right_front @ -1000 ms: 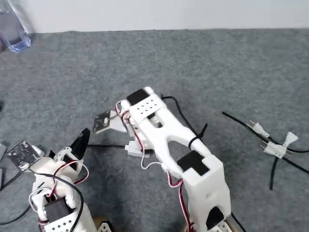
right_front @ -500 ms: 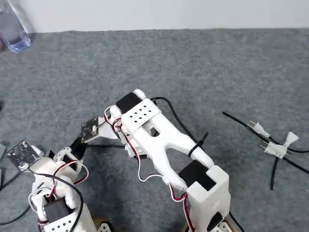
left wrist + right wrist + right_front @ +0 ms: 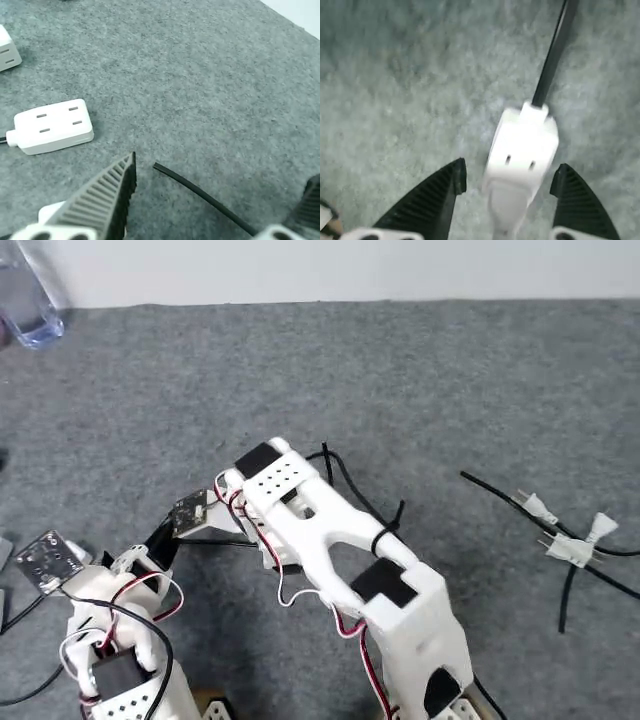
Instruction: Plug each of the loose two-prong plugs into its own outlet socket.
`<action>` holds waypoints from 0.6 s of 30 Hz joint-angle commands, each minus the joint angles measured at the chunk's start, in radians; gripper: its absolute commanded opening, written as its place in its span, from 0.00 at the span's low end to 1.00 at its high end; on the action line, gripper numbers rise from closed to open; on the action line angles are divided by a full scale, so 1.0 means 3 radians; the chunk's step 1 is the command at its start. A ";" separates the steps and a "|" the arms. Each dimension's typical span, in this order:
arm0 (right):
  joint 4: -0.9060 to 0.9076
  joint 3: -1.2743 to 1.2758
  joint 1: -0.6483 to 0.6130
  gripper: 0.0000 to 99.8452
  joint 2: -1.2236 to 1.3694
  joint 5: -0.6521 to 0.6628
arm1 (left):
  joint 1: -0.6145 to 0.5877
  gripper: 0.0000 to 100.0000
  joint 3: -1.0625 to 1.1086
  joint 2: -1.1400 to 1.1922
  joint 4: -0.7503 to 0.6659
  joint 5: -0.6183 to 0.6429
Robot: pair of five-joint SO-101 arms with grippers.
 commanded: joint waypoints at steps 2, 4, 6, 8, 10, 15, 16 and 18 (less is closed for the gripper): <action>-0.0161 -0.0051 -0.0023 0.26 0.0059 -0.0015 | -0.0005 0.48 -0.0028 -0.0031 0.0000 -0.0031; -0.0217 -0.0051 -0.0023 0.26 0.0090 -0.0015 | -0.0005 0.48 -0.0028 -0.0031 0.0005 -0.0031; -0.0253 -0.0051 -0.0018 0.26 0.0125 -0.0015 | -0.0005 0.48 -0.0028 -0.0031 0.0005 -0.0031; -0.0248 -0.0051 -0.0018 0.24 0.0176 -0.0015 | -0.0005 0.48 -0.0028 -0.0031 0.0005 -0.0031; -0.0248 -0.0051 -0.0018 0.17 0.0238 -0.0010 | -0.0005 0.48 -0.0028 -0.0031 0.0005 -0.0031; -0.0238 -0.0051 -0.0003 0.05 0.0294 -0.0010 | -0.0005 0.48 -0.0028 -0.0031 0.0005 -0.0031; -0.0233 -0.0051 -0.0003 0.04 0.0294 -0.0010 | -0.0005 0.48 -0.0028 -0.0031 0.0005 -0.0031; -0.0238 -0.0051 -0.0003 0.00 0.0289 0.0026 | -0.0005 0.48 -0.0028 -0.0031 0.0010 -0.0031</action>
